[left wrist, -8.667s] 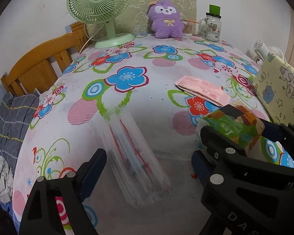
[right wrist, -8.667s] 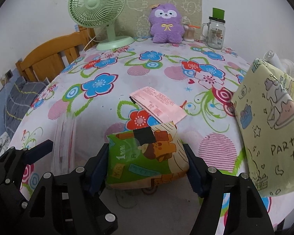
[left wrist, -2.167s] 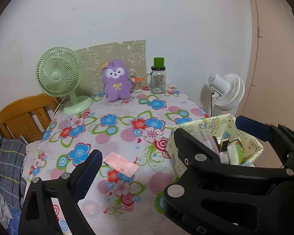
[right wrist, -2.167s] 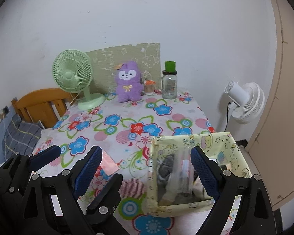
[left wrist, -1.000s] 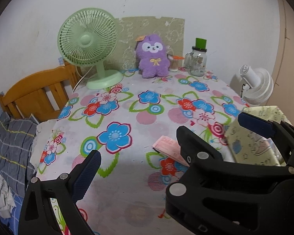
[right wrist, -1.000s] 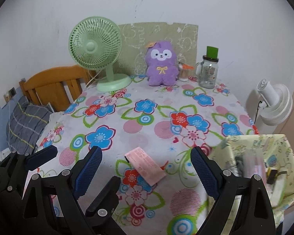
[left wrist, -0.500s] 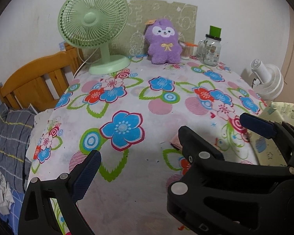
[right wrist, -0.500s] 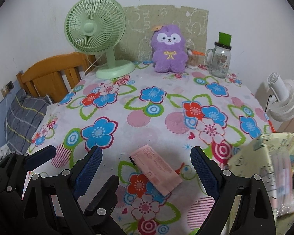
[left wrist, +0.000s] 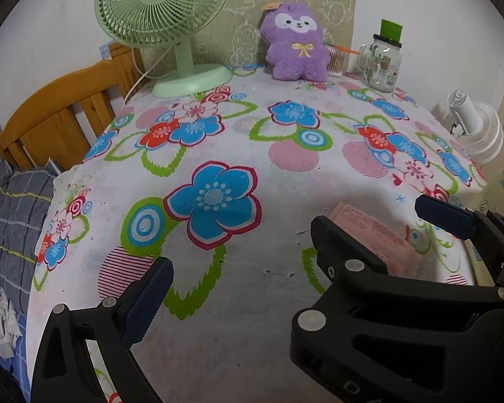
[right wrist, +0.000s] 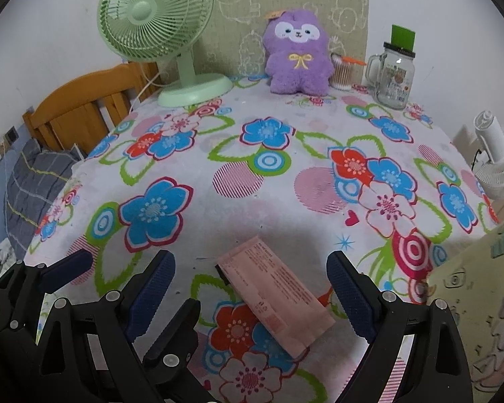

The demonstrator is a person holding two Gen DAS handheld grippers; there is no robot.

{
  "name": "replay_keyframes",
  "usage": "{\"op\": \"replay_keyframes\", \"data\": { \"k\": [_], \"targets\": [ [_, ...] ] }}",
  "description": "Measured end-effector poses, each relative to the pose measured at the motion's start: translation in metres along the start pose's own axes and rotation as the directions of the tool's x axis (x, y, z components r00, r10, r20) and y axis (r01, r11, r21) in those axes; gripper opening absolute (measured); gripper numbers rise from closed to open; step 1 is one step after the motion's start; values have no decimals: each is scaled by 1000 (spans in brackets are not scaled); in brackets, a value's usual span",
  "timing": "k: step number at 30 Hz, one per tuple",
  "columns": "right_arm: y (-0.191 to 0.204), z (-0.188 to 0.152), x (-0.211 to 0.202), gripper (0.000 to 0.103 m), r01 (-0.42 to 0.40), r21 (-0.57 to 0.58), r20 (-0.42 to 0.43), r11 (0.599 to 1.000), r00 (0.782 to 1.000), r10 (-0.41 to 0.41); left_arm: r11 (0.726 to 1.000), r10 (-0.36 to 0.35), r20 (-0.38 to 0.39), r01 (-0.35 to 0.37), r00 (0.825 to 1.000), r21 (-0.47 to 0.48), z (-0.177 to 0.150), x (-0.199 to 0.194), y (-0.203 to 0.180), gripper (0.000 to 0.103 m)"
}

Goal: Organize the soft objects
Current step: 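Grasp the pink paper packet with the right gripper and lift it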

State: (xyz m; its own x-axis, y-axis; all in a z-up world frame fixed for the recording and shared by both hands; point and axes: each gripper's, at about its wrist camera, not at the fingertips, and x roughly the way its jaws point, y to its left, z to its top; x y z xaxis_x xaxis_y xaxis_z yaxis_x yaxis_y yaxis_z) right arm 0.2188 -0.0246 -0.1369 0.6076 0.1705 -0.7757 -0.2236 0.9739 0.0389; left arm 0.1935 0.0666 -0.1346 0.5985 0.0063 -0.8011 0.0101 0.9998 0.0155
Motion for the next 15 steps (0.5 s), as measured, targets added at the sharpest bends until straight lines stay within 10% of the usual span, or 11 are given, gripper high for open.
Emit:
{"op": "replay_keyframes", "data": {
  "k": [15],
  "targets": [
    [-7, -5, 31, 80, -8, 8, -102, 1000, 995, 8, 999, 37, -41, -37, 998, 13, -5, 17, -5, 99]
  ]
}}
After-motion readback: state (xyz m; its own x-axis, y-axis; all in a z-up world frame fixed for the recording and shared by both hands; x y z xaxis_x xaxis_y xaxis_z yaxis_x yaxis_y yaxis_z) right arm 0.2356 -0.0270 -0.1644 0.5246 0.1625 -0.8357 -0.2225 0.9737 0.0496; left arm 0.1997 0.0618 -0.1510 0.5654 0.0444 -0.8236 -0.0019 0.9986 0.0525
